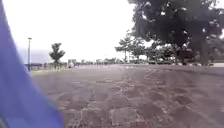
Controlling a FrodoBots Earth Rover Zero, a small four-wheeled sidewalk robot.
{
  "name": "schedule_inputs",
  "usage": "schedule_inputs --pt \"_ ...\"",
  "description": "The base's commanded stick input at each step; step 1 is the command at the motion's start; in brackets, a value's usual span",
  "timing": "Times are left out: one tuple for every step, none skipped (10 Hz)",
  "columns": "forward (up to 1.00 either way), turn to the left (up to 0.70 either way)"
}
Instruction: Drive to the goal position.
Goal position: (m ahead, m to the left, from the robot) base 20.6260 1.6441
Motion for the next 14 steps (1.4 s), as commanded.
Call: schedule_inputs --pt "1.00 0.00" --pt "1.00 0.00" --pt "1.00 0.00" --pt "1.00 0.00" --pt "1.00 0.00" --pt "1.00 0.00" --pt "1.00 0.00" --pt "1.00 0.00" --pt "1.00 0.00" --pt "1.00 0.00" --pt "1.00 0.00" --pt "1.00 0.00" --pt "1.00 0.06" --pt "1.00 0.15"
